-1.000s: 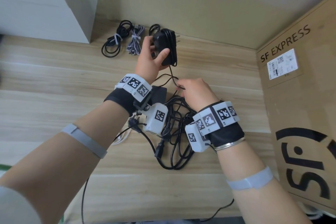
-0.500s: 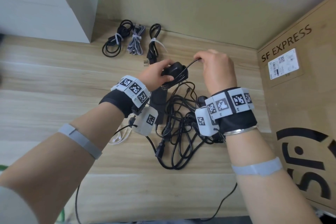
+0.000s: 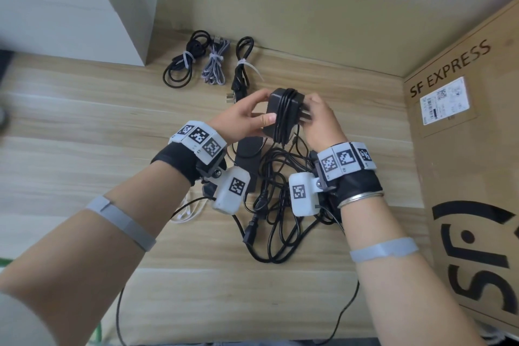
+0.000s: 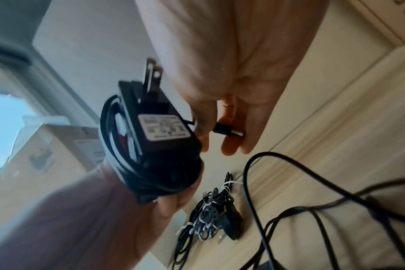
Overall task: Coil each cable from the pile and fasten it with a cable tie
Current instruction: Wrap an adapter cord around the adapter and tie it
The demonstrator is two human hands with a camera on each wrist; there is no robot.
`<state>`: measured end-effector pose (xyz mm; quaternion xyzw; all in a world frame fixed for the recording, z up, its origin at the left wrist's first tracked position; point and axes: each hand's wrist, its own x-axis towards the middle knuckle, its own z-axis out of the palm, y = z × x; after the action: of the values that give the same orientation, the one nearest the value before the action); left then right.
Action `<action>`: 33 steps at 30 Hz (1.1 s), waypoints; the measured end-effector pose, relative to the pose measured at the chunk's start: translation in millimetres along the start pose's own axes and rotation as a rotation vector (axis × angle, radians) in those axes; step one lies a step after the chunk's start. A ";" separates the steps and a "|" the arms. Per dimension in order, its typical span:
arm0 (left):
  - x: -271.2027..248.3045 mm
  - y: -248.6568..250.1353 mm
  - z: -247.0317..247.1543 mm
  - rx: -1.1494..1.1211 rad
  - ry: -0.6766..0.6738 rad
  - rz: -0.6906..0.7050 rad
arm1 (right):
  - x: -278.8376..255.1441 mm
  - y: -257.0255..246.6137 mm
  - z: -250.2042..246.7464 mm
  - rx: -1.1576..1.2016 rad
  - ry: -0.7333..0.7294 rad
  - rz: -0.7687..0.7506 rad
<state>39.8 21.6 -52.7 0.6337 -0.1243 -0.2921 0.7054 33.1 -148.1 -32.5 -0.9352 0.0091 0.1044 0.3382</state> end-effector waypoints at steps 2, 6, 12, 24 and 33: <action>-1.5 -1.3 -1.6 -0.061 0.037 -0.001 | -0.1 -2.0 2.5 0.148 -0.046 0.035; -4.0 0.0 -1.7 -0.184 0.066 0.017 | -3.1 -5.9 5.6 0.389 -0.002 0.086; -10.1 0.5 -7.4 -0.255 0.170 0.009 | -0.4 -14.7 12.8 0.555 -0.039 0.117; -48.2 -8.6 -41.5 -0.116 0.241 -0.088 | -4.8 -51.7 44.6 0.102 -0.065 -0.020; -96.6 -27.6 -73.9 0.009 0.326 -0.109 | -11.7 -79.8 90.1 0.040 -0.219 -0.024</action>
<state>-4.1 136.7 -72.8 0.6817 0.0253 -0.2227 0.6964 11.6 -29.9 -47.3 -0.9113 -0.0369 0.2018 0.3569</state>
